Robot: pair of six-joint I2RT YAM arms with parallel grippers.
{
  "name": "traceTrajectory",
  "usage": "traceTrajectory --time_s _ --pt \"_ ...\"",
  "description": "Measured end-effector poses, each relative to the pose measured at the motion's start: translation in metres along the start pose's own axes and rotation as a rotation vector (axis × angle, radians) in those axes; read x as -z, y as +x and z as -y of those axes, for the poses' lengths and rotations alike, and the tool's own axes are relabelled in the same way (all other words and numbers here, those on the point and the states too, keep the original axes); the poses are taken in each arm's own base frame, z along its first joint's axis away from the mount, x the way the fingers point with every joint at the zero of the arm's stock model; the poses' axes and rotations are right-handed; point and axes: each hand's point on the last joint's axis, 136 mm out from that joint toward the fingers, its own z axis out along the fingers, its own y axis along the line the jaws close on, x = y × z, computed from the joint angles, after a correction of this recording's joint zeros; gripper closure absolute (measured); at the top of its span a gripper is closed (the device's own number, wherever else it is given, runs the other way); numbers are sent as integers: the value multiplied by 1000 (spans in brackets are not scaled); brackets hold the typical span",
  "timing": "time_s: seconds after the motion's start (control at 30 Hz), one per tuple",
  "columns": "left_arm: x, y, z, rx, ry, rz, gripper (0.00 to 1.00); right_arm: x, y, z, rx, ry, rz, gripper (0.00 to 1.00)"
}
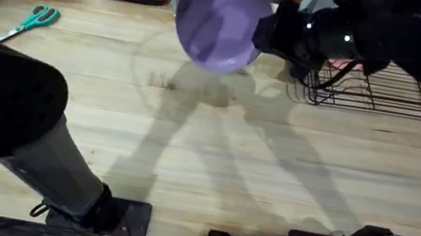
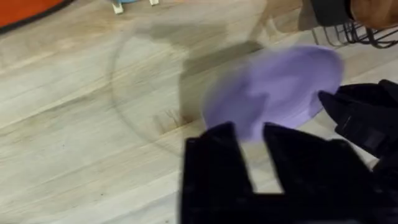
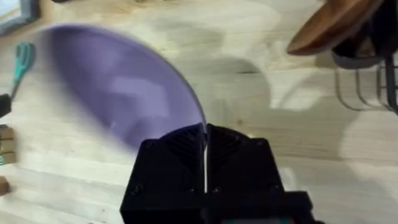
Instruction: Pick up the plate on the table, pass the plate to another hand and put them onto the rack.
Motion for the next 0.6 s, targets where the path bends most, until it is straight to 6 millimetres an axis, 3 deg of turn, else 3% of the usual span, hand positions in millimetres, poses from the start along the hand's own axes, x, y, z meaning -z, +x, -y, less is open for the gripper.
traceTrajectory --time_s 0.07,0.17,0.2,0.6 --pt "0 0 1 -5 3 0 590 0 3 4 3 18 -9 968" --pt "0 -2 1 -7 4 8 110 0 7 11 20 49 -22 969" --pt "0 -3 1 -5 4 14 40 0 7 12 27 50 -22 969" --pt "1 -11 -14 -14 -87 43 6 1 2 27 110 137 10 968"
